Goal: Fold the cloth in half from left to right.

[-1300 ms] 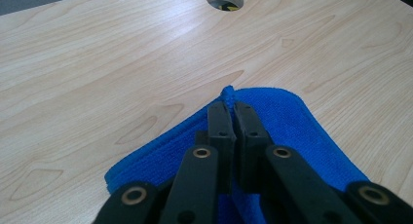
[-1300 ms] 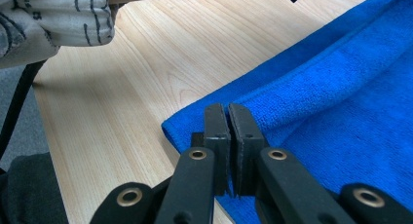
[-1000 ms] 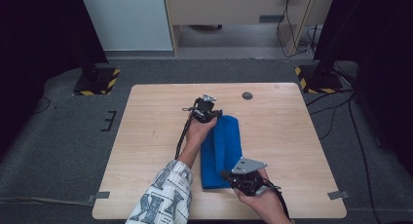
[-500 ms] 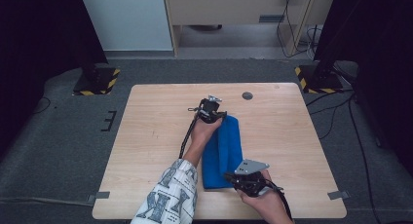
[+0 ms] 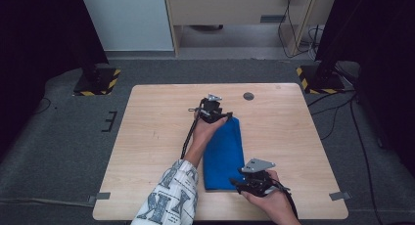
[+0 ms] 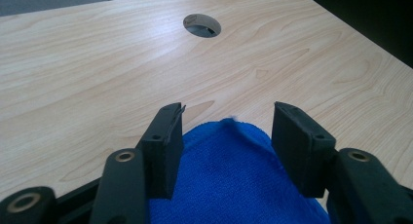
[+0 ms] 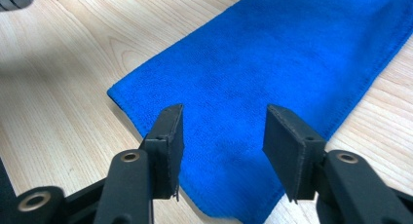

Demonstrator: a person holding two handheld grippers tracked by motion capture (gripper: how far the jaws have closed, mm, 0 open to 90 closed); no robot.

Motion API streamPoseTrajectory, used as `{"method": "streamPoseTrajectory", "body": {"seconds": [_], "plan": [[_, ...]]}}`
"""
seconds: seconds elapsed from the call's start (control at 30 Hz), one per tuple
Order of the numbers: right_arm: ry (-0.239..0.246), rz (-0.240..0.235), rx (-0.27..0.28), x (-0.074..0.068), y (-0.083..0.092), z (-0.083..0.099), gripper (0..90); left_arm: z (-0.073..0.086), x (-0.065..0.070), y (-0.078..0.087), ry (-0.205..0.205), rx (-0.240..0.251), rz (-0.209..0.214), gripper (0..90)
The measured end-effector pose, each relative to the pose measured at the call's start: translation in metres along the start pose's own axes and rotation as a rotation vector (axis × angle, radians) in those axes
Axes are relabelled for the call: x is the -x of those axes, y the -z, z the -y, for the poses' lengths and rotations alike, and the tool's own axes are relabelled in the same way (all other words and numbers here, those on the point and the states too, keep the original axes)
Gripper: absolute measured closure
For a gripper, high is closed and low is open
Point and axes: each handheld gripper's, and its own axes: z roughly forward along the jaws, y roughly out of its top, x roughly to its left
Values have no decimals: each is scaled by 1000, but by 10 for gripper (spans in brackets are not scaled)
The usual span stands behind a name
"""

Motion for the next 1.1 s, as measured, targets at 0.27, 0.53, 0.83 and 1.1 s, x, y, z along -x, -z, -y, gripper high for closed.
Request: {"method": "streamPoseTrajectory", "body": {"seconds": [0.27,0.53,0.83,1.1], "plan": [[-13,32,-6,9,2,3,390,-1,3,8,-44,-12,-4,368],[-47,52,9,24,-3,2,286,0,-2,20,-74,-18,-33,261],[-53,75,32,36,-13,-7,198,6,-7,32,-86,-39,-71,161],[-77,87,45,56,-21,-22,143,13,-13,44,-86,-44,-90,121]]}}
